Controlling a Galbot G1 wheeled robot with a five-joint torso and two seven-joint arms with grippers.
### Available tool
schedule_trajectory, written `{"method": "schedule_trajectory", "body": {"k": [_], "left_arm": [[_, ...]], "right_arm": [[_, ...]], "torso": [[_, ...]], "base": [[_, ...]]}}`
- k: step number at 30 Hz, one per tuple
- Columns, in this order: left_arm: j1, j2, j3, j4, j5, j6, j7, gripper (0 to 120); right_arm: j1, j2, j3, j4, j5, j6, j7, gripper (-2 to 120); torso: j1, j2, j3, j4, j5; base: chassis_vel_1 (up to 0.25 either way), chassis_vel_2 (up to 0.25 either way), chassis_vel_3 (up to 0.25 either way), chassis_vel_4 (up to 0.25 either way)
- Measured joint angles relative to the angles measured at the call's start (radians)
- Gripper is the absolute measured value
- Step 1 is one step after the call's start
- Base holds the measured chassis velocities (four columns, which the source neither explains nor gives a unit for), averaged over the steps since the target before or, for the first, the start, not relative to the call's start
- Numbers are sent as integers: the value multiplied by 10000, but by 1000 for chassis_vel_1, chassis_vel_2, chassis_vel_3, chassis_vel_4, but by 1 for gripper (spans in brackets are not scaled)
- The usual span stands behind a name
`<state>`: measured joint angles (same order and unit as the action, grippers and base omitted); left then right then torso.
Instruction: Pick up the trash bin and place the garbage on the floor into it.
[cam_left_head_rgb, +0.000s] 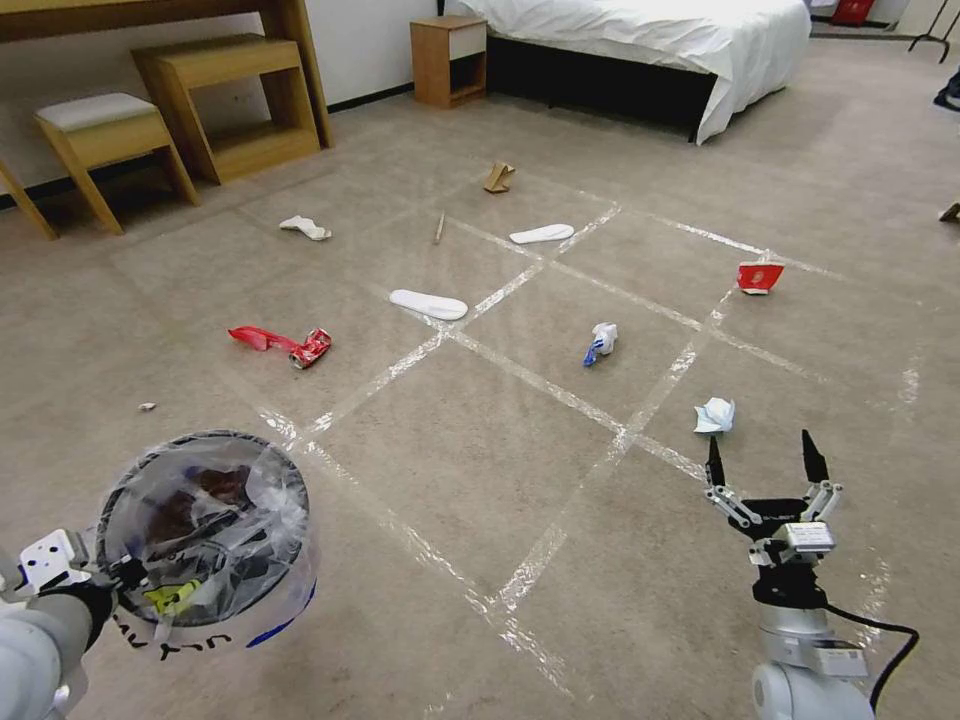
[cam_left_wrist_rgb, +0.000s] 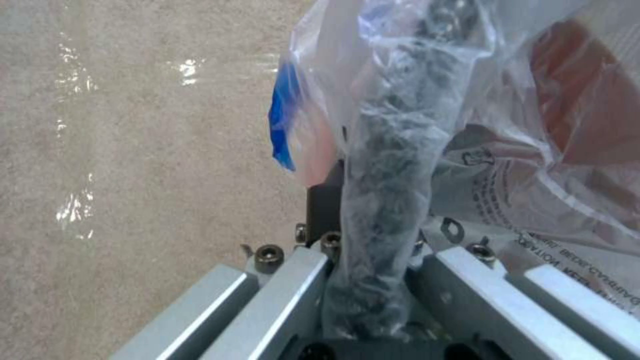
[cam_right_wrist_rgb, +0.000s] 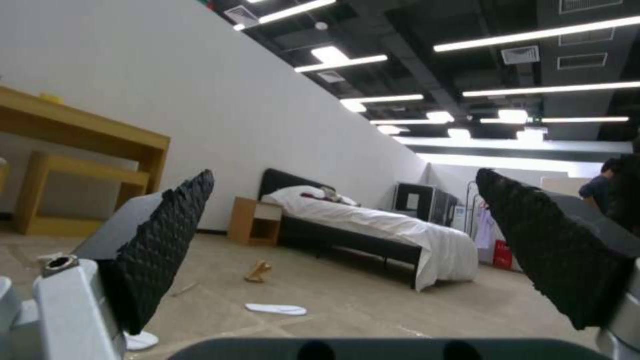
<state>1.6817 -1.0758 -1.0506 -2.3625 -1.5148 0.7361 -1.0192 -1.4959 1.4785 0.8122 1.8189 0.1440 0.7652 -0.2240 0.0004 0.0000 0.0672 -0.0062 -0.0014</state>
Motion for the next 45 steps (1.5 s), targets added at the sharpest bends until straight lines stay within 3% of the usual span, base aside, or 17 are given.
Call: {"method": "schedule_trajectory", "body": {"k": [20, 45], "left_arm": [[-400, -18, 342, 557, -37, -6, 24, 0], [-503, 30, 315, 629, -234, -8, -39, 0]], "right_arm": [[273, 71, 3, -333, -314, 38, 12, 100], [453, 52, 4, -558, -361, -14, 36, 100]], "torso": [[0, 0, 0, 0, 0], [0, 0, 1, 1, 1]], "base": [[-9, 7, 10, -11], [-78, 82, 83, -79]]}}
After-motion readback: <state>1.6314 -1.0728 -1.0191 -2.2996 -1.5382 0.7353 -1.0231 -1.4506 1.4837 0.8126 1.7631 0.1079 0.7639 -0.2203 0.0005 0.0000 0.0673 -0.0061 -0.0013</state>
